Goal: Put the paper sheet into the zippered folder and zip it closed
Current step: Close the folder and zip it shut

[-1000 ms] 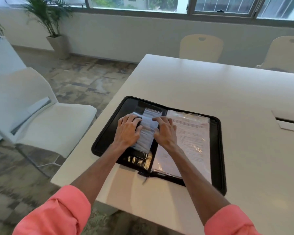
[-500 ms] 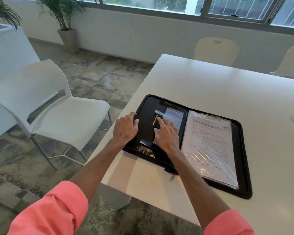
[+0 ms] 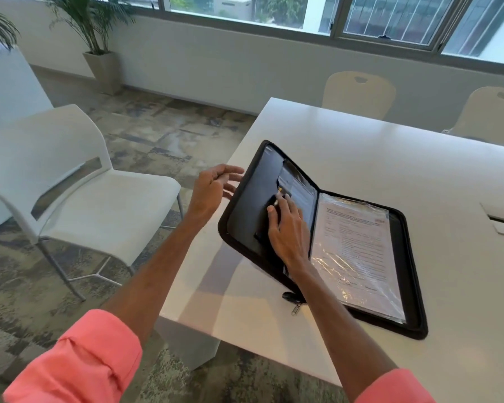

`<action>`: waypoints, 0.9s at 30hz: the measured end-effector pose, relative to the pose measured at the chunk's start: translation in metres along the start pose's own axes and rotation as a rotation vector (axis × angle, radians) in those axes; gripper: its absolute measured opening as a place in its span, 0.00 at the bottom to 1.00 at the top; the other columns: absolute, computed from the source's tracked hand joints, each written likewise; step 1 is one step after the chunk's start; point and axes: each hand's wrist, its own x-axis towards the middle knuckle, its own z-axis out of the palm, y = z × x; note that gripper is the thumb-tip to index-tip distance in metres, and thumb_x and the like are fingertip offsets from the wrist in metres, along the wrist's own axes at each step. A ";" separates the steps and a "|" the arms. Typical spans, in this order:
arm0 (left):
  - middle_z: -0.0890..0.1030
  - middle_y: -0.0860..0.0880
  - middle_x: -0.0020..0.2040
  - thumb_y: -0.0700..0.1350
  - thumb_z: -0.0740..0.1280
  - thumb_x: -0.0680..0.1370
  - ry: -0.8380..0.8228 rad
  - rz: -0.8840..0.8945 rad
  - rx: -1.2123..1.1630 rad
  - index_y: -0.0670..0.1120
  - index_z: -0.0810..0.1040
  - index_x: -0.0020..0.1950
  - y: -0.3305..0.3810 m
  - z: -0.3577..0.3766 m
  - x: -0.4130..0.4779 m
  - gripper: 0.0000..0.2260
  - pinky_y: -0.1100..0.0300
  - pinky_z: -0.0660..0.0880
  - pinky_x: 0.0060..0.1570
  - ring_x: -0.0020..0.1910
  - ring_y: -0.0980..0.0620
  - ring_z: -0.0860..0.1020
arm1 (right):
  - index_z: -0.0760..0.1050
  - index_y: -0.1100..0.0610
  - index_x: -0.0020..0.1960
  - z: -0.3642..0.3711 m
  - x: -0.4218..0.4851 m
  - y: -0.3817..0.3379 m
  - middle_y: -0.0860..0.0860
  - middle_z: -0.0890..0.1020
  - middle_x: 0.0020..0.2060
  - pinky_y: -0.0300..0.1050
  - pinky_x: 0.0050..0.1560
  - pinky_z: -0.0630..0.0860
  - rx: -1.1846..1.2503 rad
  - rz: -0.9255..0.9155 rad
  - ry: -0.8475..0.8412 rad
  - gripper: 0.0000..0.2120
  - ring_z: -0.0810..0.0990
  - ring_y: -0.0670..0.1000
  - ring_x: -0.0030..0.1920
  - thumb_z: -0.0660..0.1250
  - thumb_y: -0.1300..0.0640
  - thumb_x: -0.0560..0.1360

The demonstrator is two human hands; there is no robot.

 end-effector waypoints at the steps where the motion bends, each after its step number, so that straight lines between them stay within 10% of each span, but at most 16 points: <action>1: 0.90 0.45 0.54 0.34 0.58 0.87 -0.024 0.019 -0.080 0.44 0.86 0.63 0.007 0.003 -0.002 0.18 0.59 0.82 0.42 0.41 0.52 0.85 | 0.72 0.50 0.79 -0.006 0.002 -0.001 0.52 0.78 0.77 0.53 0.69 0.77 0.017 0.020 0.062 0.25 0.77 0.55 0.74 0.56 0.40 0.88; 9: 0.85 0.47 0.70 0.34 0.59 0.88 -0.131 0.307 -0.161 0.42 0.79 0.77 0.035 0.088 -0.022 0.19 0.60 0.84 0.57 0.62 0.54 0.87 | 0.82 0.48 0.39 -0.083 0.024 0.004 0.44 0.86 0.36 0.42 0.39 0.69 0.176 0.237 0.257 0.34 0.82 0.42 0.37 0.51 0.24 0.81; 15: 0.78 0.52 0.79 0.47 0.58 0.92 -0.278 0.491 0.133 0.55 0.67 0.86 0.026 0.151 -0.037 0.22 0.51 0.76 0.76 0.77 0.53 0.78 | 0.91 0.52 0.47 -0.163 0.036 0.038 0.52 0.92 0.47 0.54 0.52 0.83 0.743 0.427 -0.045 0.49 0.92 0.53 0.46 0.45 0.17 0.76; 19: 0.72 0.56 0.82 0.55 0.54 0.91 -0.405 0.515 0.265 0.60 0.62 0.88 0.018 0.186 -0.047 0.23 0.52 0.72 0.78 0.81 0.55 0.72 | 0.91 0.52 0.47 -0.207 0.034 0.072 0.55 0.92 0.47 0.45 0.41 0.84 0.849 0.562 -0.131 0.50 0.91 0.53 0.40 0.46 0.15 0.74; 27: 0.54 0.54 0.90 0.55 0.51 0.92 -0.659 0.540 0.454 0.53 0.53 0.90 -0.011 0.243 -0.054 0.26 0.51 0.51 0.88 0.89 0.57 0.52 | 0.84 0.60 0.68 -0.239 0.013 0.153 0.59 0.89 0.62 0.56 0.65 0.83 0.999 0.686 -0.135 0.27 0.89 0.59 0.60 0.64 0.39 0.85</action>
